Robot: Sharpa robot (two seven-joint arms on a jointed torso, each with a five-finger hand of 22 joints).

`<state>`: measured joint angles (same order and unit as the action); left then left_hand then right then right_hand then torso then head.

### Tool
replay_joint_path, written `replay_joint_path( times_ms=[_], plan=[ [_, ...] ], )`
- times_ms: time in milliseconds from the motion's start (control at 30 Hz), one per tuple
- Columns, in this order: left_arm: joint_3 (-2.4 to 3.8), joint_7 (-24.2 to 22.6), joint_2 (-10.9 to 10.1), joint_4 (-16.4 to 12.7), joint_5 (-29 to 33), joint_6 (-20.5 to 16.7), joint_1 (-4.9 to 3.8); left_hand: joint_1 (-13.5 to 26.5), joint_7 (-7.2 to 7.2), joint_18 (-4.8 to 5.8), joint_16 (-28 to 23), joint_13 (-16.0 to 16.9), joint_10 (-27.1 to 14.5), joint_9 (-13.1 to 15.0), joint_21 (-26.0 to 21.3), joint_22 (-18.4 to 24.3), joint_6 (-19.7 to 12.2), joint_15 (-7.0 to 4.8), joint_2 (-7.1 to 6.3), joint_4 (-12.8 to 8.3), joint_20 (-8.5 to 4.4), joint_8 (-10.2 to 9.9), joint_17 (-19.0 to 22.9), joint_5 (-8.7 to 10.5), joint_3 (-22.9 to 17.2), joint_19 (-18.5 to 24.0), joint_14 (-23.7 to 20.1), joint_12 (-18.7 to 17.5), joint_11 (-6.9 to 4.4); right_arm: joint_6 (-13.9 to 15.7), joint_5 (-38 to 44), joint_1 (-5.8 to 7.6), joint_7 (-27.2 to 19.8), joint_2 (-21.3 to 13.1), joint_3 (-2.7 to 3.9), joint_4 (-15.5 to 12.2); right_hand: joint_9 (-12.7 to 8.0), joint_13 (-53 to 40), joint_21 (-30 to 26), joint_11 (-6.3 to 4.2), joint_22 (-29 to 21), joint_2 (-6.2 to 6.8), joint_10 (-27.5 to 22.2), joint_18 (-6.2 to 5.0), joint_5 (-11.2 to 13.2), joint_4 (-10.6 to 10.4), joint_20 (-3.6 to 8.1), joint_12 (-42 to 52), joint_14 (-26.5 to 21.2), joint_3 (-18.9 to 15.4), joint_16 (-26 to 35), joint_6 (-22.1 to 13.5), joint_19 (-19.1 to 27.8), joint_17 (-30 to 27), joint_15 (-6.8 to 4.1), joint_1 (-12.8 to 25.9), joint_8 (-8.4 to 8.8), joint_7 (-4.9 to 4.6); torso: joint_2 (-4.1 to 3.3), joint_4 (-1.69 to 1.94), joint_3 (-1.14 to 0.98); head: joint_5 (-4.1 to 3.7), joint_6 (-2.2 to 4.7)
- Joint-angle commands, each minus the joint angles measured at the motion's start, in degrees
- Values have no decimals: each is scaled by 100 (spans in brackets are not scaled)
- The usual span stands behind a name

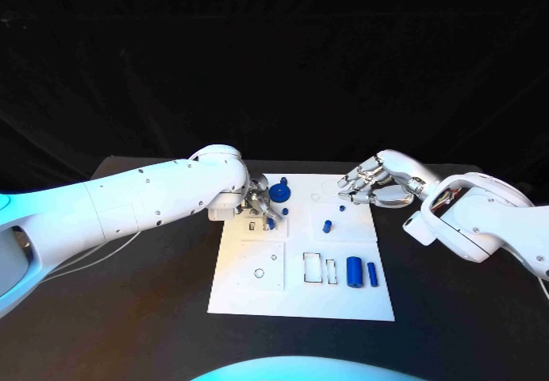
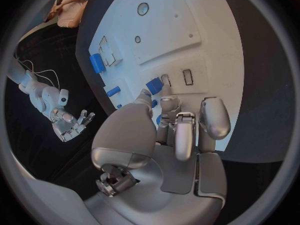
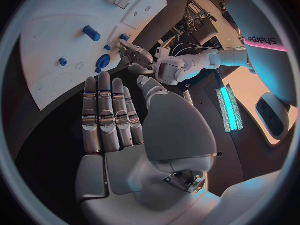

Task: Assemble the parts on the task board

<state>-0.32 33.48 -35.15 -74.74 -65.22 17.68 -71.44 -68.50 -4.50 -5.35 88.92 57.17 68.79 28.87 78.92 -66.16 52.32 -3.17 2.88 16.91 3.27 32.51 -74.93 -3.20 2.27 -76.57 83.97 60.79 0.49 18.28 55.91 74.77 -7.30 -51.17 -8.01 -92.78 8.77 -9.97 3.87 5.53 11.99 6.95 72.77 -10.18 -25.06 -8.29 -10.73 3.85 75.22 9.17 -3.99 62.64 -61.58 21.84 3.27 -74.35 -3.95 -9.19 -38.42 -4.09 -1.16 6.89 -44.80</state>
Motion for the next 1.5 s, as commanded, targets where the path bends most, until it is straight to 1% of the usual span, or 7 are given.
replay_joint_path(
  times_ms=[33, 133, 300, 700, 833, 1200, 1500],
  plan=[
    [2, -51, 5, -4, 40, 10, -1, 128, 13, 55, 31, 0, 49, 13, 19, -7, 22, 36, -37, -8, -21, 25, -1431, 24, 70, -9, 567, 5, -1, -9, 1, -13, -12, 14, 0, 7, 9, 8, -12, 14, -6, -40, -8, -48, -21, 9, -6, 0, 10, -19, 23, -27, 17, -8, 16, 0, 9, -12, 0, -1, -2, 1, -10],
    [2, -51, 5, -8, 44, 6, 0, 206, 13, 55, 33, 4, 54, 21, 22, -11, 24, 36, -74, -10, -20, 28, -1433, 24, 121, -7, 568, 9, -1, -9, -1, -20, -13, 19, 0, 14, 9, 9, -13, 15, -10, -38, -11, -48, -22, 11, -7, -1, 6, -19, 25, -30, 19, -10, 17, -3, 10, -13, 2, -3, -2, 4, -17],
    [2, -46, -2, -15, 46, 17, 0, 224, 14, 58, 40, 7, 57, 25, 30, -28, 25, 36, -91, -14, -19, 30, -1440, 24, 140, -15, 571, 12, -2, -9, -3, -29, -14, 21, 0, 20, 9, 10, -14, 16, -12, -38, -13, -48, -23, 11, -7, -1, 4, -19, 26, -31, 20, -12, 18, -5, 10, -14, 0, -3, 1, 4, -17],
    [2, -28, -24, -42, 43, 77, 3, 170, 22, 60, 54, 25, 72, 35, 38, -43, 29, 33, -123, -35, -19, 36, -1453, 21, 142, -21, 577, 29, -8, -13, -6, -47, -19, 26, 0, 29, 10, 12, -15, 16, -17, -37, -15, -47, -25, 13, -8, -2, 0, -17, 29, -33, 23, -15, 19, -10, 11, -14, 3, 1, 1, 15, -25],
    [2, -30, -28, -51, 42, 76, 4, 124, 25, 60, 55, 24, 73, 40, 39, -44, 30, 30, -123, -40, -20, 38, -1454, 21, 127, -20, 578, 27, -11, -15, -9, -51, -22, 30, 0, 33, 10, 13, -15, 17, -20, -38, -17, -47, -26, 15, -8, -2, -3, -16, 30, -33, 24, -17, 20, -14, 11, -15, 0, -4, 0, 21, -20],
    [2, -51, -34, -75, 103, 40, 7, -247, 41, 59, 56, 12, 66, 69, 43, -54, 18, 15, 17, -50, -30, 36, -1456, 17, -150, -12, 579, 4, -28, -17, -13, -66, -30, 42, 0, 42, 11, 15, -15, 17, -25, -41, -18, -47, -28, 17, -9, -2, -6, -12, 31, -34, 26, -20, 20, -22, 10, -14, -3, -2, -1, 20, -33],
    [2, -64, -40, -74, 203, 8, 7, -532, 59, 59, 55, -1, 58, 89, 46, -63, 1, 0, 58, -59, -41, 26, -1455, 15, -448, -10, 578, -23, -47, -18, -15, -77, -35, 52, 0, 56, 11, 15, -15, 17, -25, -41, -18, -47, -28, 17, -9, -2, -6, -12, 31, -34, 26, -20, 20, -22, 10, -14, -2, -5, -3, 24, -45]
  ],
)
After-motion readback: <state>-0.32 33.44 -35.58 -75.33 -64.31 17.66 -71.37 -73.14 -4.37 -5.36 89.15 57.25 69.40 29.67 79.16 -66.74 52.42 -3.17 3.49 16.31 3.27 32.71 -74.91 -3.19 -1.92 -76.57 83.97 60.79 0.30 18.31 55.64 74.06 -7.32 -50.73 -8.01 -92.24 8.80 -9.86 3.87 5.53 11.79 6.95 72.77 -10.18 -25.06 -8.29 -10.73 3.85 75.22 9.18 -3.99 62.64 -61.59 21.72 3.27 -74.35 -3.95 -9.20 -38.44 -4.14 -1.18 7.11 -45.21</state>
